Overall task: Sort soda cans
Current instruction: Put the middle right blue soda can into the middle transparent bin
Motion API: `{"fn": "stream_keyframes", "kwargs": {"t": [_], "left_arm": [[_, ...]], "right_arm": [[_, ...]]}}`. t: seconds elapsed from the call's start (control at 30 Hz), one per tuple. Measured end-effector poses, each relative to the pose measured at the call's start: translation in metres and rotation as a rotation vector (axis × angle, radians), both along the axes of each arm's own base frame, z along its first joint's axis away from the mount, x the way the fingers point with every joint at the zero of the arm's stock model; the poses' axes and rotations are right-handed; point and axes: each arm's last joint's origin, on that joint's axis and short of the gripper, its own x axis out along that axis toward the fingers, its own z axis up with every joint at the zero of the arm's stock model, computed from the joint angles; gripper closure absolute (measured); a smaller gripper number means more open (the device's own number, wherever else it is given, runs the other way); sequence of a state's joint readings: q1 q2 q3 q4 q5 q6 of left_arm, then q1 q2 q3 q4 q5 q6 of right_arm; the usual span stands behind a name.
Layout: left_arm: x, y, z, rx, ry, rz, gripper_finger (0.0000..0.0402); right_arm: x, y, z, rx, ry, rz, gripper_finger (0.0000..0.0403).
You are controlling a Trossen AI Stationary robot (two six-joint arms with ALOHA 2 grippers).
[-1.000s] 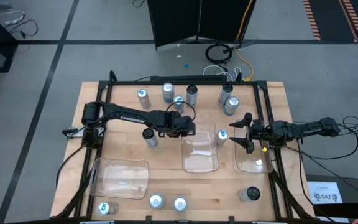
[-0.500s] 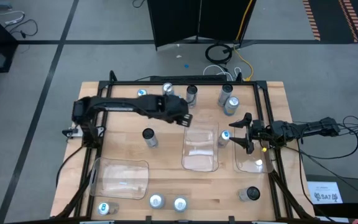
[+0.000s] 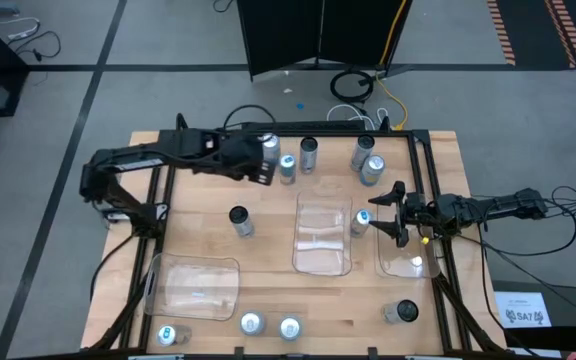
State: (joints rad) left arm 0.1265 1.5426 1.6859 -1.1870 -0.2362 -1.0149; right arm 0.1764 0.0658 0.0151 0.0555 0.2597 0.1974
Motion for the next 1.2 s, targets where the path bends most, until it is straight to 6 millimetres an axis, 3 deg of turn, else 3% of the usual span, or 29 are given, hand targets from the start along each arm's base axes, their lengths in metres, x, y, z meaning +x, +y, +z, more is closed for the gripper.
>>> {"fn": "stream_keyframes", "kwargs": {"t": [0.3, 0.53, 0.8, 1.07, 1.2], "left_arm": [[-0.032, -0.027, 0.031, -0.011, -0.131, -0.083, 0.0256], [-0.055, -0.051, 0.048, 0.11, -0.167, -0.245, 0.0256], [-0.059, -0.067, 0.05, 0.144, -0.158, -0.355, 0.0256], [-0.059, -0.068, 0.049, 0.142, -0.155, -0.357, 0.0256], [-0.059, -0.068, 0.049, 0.14, -0.154, -0.355, 0.0256]], "right_arm": [[0.0, 0.0, 0.0, 0.0, 0.0, 0.0, 0.0085], [0.0, 0.0, 0.0, 0.015, -0.001, 0.0, 0.0085], [0.0, 0.0, 0.001, 0.337, -0.043, -0.007, 0.0085], [-0.002, -0.002, 0.017, 0.533, -0.229, -0.019, 0.0085], [-0.006, -0.009, 0.027, 0.559, -0.385, -0.201, 0.0085]]}}
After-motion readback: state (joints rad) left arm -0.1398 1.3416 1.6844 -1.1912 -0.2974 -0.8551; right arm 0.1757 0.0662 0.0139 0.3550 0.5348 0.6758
